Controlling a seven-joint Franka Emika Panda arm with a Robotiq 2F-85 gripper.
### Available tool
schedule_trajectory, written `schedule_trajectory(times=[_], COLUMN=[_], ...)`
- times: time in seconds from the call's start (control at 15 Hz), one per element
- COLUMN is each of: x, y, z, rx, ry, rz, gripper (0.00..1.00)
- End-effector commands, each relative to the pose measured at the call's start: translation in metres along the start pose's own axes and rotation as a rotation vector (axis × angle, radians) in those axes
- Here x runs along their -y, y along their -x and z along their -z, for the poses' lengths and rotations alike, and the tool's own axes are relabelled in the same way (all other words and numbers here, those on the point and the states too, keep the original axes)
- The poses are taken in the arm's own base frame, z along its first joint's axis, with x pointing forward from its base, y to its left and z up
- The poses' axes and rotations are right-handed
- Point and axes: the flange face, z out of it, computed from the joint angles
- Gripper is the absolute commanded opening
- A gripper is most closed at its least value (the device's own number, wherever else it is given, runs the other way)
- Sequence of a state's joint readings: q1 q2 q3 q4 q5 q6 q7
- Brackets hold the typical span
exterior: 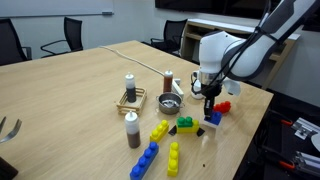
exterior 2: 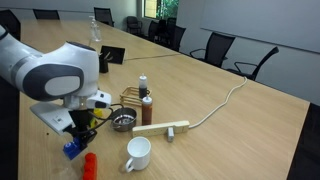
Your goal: Place the blue block on the yellow block
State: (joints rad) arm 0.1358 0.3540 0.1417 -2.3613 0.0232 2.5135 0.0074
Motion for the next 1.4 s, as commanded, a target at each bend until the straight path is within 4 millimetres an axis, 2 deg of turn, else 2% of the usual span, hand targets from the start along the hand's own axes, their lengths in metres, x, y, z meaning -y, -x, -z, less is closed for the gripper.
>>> schedule_trajectory(times=[0.0, 0.33, 0.53, 0.67, 0.87, 1.0, 1.07, 1.33], x=[0.015, 0.063, 0.097, 0.121, 0.148, 0.159, 0.155, 0.159], y=[0.012, 0.015, 0.014, 0.014, 0.014, 0.013, 0.02, 0.014], z=[0.021, 0.056, 0.073, 0.076, 0.066, 0.06, 0.061, 0.055], rx=[-0.015, -0.06, -0.094, -0.081, -0.011, 0.044, -0.01, 0.023], ry=[0.1, 0.208, 0.228, 0.226, 0.191, 0.181, 0.195, 0.189], rz=[-0.037, -0.021, 0.058, 0.145, 0.286, 0.361, 0.302, 0.348], gripper=[0.1, 0.1, 0.1, 0.1, 0.1, 0.1, 0.35, 0.35])
